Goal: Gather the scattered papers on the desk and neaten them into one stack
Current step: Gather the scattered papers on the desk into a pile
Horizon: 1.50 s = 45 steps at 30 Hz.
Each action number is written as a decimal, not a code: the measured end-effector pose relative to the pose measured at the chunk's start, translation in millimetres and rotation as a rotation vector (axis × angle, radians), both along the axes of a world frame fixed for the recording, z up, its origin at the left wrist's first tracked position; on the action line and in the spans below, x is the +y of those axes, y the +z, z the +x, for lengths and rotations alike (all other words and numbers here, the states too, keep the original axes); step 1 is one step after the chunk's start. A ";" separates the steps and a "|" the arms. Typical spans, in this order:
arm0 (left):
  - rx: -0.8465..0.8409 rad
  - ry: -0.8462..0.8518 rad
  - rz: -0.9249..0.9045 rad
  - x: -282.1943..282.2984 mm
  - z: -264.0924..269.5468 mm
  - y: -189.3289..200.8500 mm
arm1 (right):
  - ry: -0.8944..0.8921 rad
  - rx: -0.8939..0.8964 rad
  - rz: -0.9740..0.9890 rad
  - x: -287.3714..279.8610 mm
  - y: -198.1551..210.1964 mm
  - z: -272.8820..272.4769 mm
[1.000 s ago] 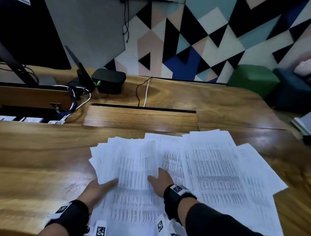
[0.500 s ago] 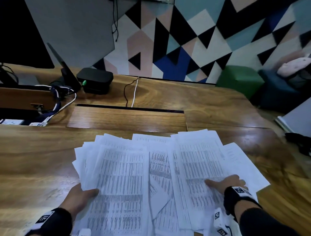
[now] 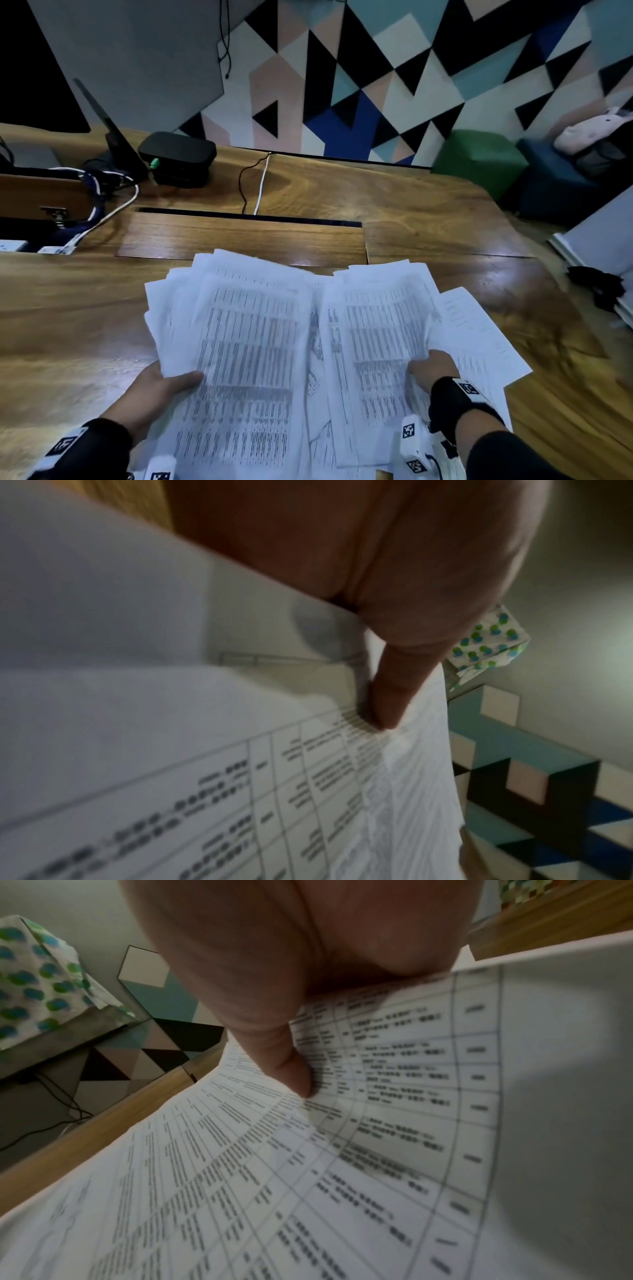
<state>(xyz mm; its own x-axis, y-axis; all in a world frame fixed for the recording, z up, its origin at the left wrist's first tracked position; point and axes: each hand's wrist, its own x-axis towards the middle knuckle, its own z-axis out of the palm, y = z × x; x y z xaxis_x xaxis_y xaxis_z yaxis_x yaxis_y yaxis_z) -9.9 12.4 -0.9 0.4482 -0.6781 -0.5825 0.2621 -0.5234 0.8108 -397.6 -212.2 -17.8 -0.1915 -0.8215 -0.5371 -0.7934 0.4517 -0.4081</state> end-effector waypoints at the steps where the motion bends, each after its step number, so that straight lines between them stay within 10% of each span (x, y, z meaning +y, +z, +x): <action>1: 0.054 -0.028 -0.041 -4.1 -3.8 8.9 | 0.003 -0.029 -0.011 0.9 -3.3 -1.8; 7: 0.350 -0.033 -0.151 -43.4 -30.2 24.4 | -0.022 -0.211 -0.092 11.5 10.0 -23.0; 15: -0.123 -0.080 0.103 -70.5 -60.4 -21.0 | -0.163 0.088 -0.071 12.9 12.1 -90.8; 30: -0.233 -0.061 0.134 -69.5 -69.9 -12.7 | -0.255 0.044 0.030 35.7 19.0 -103.2; 37: -0.200 -0.068 0.122 -63.6 -70.5 -6.5 | 0.056 -0.494 -0.420 31.6 103.6 -49.1; 42: -0.145 -0.111 0.128 -58.4 -64.5 -12.4 | -0.097 -1.234 -0.296 19.4 146.1 -4.3; 45: -0.044 -0.132 0.116 -55.3 -62.6 -13.3 | -0.113 -1.258 -0.180 20.4 126.4 27.4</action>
